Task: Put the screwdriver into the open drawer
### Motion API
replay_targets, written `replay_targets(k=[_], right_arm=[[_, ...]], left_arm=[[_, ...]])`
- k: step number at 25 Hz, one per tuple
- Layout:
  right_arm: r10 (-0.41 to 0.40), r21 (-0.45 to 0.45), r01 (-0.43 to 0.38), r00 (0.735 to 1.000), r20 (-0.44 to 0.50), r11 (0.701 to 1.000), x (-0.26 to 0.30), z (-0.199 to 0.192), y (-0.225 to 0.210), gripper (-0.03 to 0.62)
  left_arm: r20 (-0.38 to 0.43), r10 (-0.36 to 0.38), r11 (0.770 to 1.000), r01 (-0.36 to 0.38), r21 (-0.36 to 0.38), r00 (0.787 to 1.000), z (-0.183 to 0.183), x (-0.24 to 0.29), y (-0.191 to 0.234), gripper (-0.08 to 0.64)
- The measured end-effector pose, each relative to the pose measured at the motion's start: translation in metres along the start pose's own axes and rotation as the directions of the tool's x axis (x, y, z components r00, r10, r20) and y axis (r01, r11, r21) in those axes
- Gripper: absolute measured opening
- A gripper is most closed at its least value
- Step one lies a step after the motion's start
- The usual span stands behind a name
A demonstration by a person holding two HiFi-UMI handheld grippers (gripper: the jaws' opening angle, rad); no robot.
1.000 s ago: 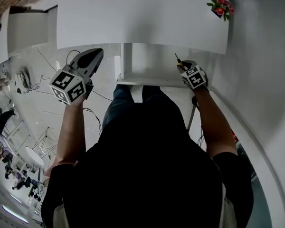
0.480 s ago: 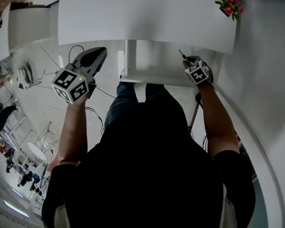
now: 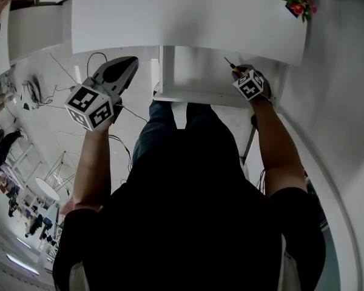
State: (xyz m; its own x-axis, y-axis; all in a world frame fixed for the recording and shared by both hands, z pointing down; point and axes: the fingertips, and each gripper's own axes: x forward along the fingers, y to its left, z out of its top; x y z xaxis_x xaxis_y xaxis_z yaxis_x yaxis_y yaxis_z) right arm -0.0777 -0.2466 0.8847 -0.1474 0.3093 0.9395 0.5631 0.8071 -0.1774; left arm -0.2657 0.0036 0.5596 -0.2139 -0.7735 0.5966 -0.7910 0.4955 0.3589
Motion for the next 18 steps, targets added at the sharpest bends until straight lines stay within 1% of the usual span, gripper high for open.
replay_targets(k=[7, 18], right_arm=[[-0.002, -0.026, 0.001, 1.0, -0.022, 1.0, 0.018, 0.001, -0.003, 0.094], [-0.006, -0.03, 0.005, 0.999, -0.045, 1.0, 0.039, 0.001, -0.004, 0.094]], left_arm=[[-0.008, -0.003, 1.0, 0.003, 0.0, 1.0, -0.005, 0.005, 0.0, 0.015], [-0.04, -0.004, 1.0, 0.003, -0.029, 0.999, -0.025, 0.003, 0.007, 0.016]])
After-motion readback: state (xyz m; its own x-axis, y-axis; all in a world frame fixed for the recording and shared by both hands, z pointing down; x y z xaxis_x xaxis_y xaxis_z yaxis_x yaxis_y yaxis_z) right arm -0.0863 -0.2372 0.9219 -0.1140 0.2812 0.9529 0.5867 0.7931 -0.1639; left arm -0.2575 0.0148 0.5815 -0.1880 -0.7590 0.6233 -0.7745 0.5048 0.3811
